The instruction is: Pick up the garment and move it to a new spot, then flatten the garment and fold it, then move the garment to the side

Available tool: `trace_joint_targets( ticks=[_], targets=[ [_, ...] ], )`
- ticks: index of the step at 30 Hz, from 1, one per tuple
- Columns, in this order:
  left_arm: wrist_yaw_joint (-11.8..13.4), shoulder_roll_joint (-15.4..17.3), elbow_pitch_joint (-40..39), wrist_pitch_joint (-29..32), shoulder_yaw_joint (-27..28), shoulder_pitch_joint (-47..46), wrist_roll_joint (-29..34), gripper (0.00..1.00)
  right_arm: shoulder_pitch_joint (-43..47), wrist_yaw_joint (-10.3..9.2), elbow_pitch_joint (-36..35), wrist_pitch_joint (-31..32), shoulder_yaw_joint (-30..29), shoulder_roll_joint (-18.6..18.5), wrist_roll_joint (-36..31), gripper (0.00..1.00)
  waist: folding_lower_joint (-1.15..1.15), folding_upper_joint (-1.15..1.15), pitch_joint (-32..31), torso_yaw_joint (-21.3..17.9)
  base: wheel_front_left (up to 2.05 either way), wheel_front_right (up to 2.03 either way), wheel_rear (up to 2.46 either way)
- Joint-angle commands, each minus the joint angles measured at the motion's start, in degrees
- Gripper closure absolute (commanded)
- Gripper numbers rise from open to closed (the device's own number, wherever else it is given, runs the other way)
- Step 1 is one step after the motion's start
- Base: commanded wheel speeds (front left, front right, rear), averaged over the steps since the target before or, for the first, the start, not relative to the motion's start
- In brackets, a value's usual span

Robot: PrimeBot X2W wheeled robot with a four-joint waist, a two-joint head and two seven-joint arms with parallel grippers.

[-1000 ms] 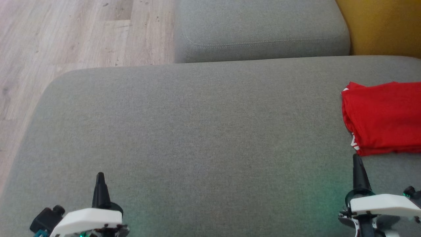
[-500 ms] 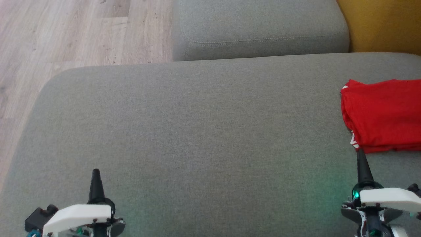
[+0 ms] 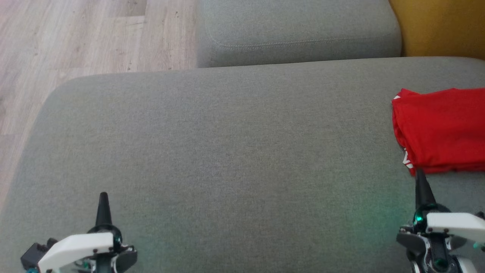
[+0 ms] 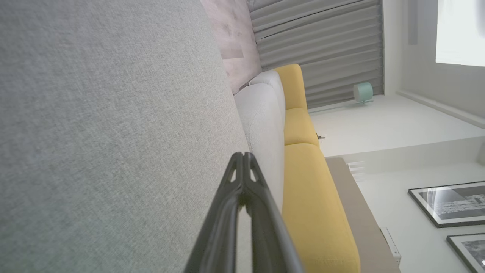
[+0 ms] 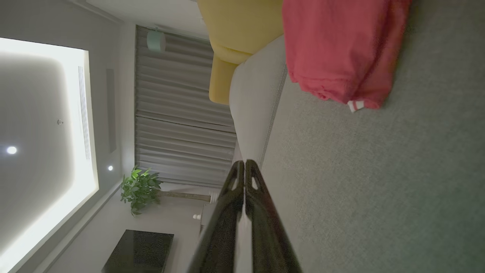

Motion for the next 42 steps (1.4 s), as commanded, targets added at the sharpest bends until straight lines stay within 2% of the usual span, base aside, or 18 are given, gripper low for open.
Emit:
trace_joint_targets(
  ticks=[1, 19, 42],
  targets=[
    [-0.52, 0.87, -1.51, 0.40, 2.37, -3.49, -1.64, 1.00, -3.41, -0.04, -1.82, 0.59, 0.73, -1.29, 1.91, 1.00, 0.00, 0.00, 0.06, -0.03, 0.00, 0.00, 0.00],
    [-2.36, 0.78, -1.20, 3.37, 5.17, -4.89, -12.62, 1.00, -5.21, -0.04, -1.29, 3.51, -0.73, -1.25, 13.44, 1.00, 0.00, 0.00, 0.77, -0.42, 0.00, 0.00, 0.00],
    [-2.39, 0.44, -1.17, 3.82, 5.71, -4.95, -12.44, 1.00, -5.28, -0.04, -1.25, 3.90, -1.17, -0.95, 13.33, 1.00, 0.00, 0.00, 0.78, -0.43, 0.00, 0.00, 0.00]
  ],
)
